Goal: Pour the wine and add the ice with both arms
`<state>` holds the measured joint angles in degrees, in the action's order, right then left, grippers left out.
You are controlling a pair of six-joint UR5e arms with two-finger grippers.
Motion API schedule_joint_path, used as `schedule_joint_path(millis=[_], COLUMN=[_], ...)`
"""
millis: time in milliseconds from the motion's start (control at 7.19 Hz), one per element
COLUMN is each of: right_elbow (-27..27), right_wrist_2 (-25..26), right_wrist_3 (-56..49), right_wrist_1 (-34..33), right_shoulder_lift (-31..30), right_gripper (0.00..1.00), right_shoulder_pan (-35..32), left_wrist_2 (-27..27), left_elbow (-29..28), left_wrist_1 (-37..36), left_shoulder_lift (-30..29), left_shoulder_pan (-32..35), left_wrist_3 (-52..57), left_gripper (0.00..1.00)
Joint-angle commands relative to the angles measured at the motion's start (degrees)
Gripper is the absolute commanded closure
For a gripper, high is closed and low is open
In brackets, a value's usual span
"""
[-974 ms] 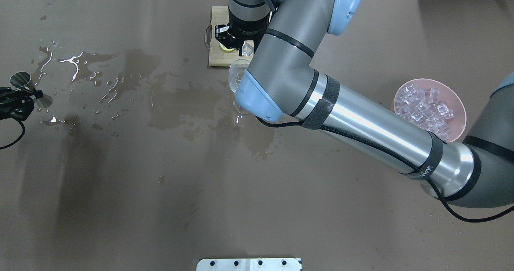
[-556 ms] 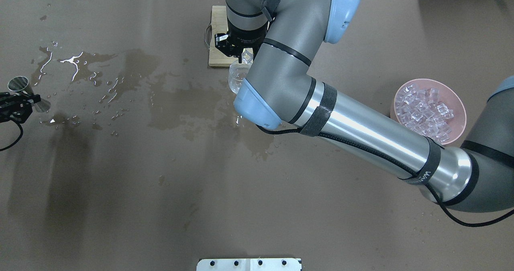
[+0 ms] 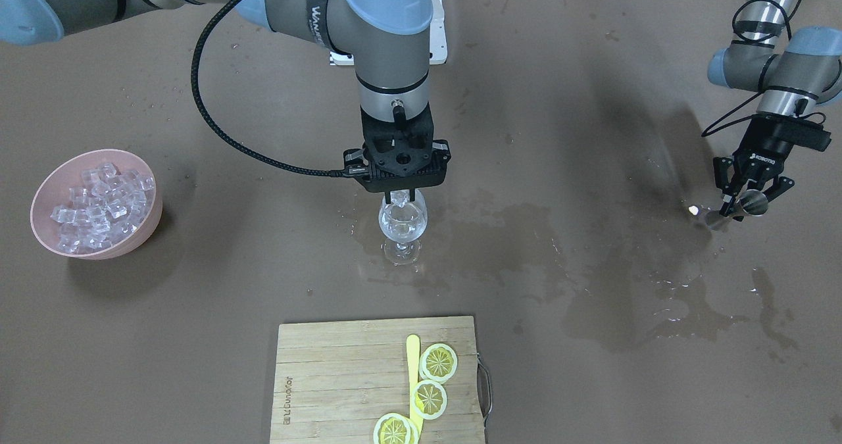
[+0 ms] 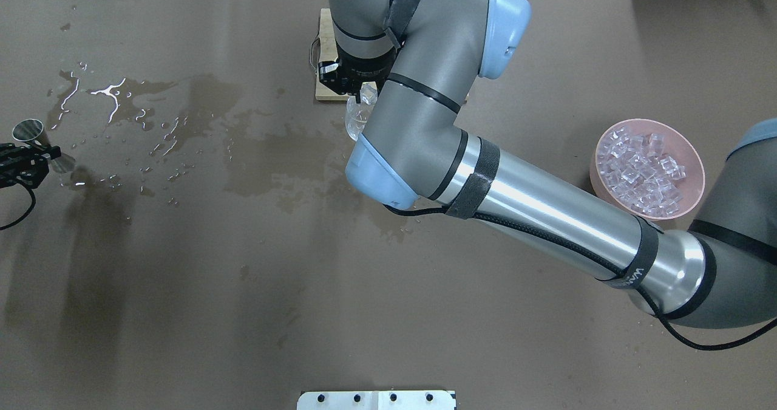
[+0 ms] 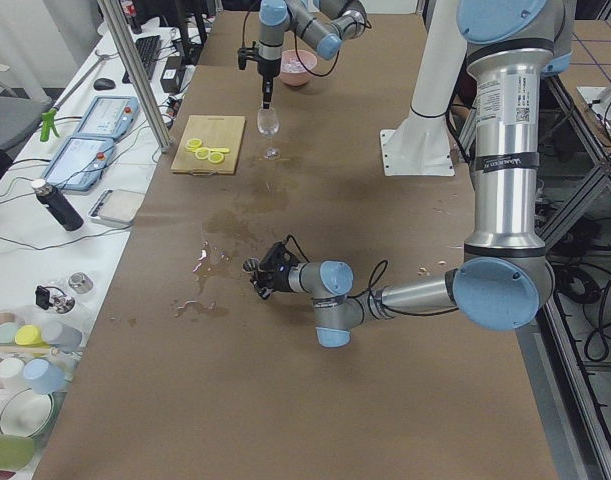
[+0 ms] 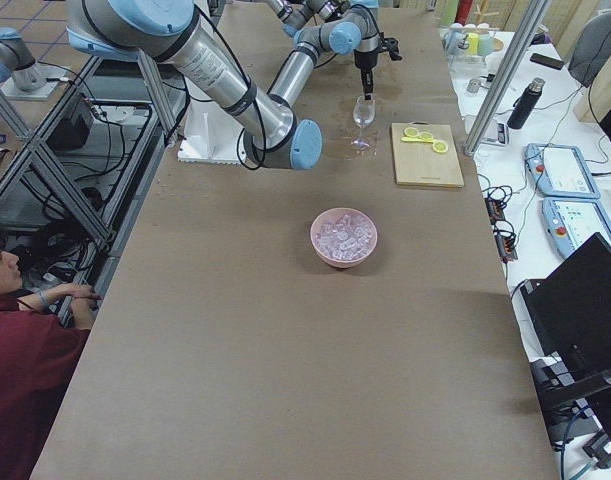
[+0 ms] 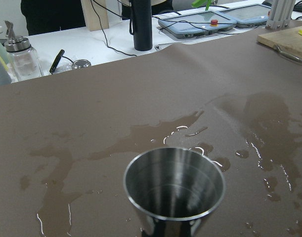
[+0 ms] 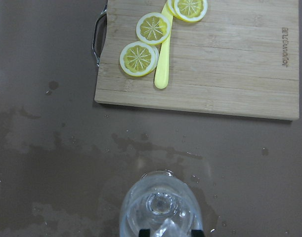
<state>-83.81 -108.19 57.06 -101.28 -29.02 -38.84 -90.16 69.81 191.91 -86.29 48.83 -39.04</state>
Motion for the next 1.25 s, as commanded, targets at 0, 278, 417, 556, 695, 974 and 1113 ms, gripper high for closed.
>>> schedule_joint_path(millis=[0, 278, 417, 556, 695, 974, 1113], right_elbow=[-0.03, -0.21, -0.38, -0.99, -0.83, -5.79, -9.66], right_wrist_2=[1.13, 1.23, 1.22, 0.53, -0.96, -4.30, -7.97], right_wrist_3=[0.06, -0.02, -0.11, -0.28, -0.46, -6.49, -11.75], right_wrist_1=[-0.06, -0.84, -0.85, -0.85, -1.20, -1.03, -0.59], right_shoulder_lift=[0.37, 0.46, 0.54, 0.20, -0.15, -7.30, -13.45], right_gripper=[0.29, 0.18, 0.18, 0.16, 0.10, 0.01, 0.00], right_shoulder_pan=[0.08, -0.01, -0.01, -2.45, -4.04, -8.43, -11.41], left_wrist_2=[-0.54, -0.37, -0.37, -0.45, -0.37, -0.28, -0.28], left_elbow=[-0.64, -0.90, -1.16, -1.43, -1.43, -1.34, -1.43], left_wrist_1=[0.04, 0.04, 0.04, 0.04, 0.04, 0.04, 0.04], left_shoulder_lift=[-0.63, -0.90, -1.34, -1.69, -1.87, -1.96, -1.87], left_shoulder_pan=[-0.05, -0.05, -0.05, -0.05, -0.05, -0.05, -0.05], left_wrist_3=[0.63, 2.46, 2.65, 2.65, 2.57, 2.31, 2.22], left_gripper=[1.00, 1.00, 1.00, 1.00, 1.00, 0.79, 0.72])
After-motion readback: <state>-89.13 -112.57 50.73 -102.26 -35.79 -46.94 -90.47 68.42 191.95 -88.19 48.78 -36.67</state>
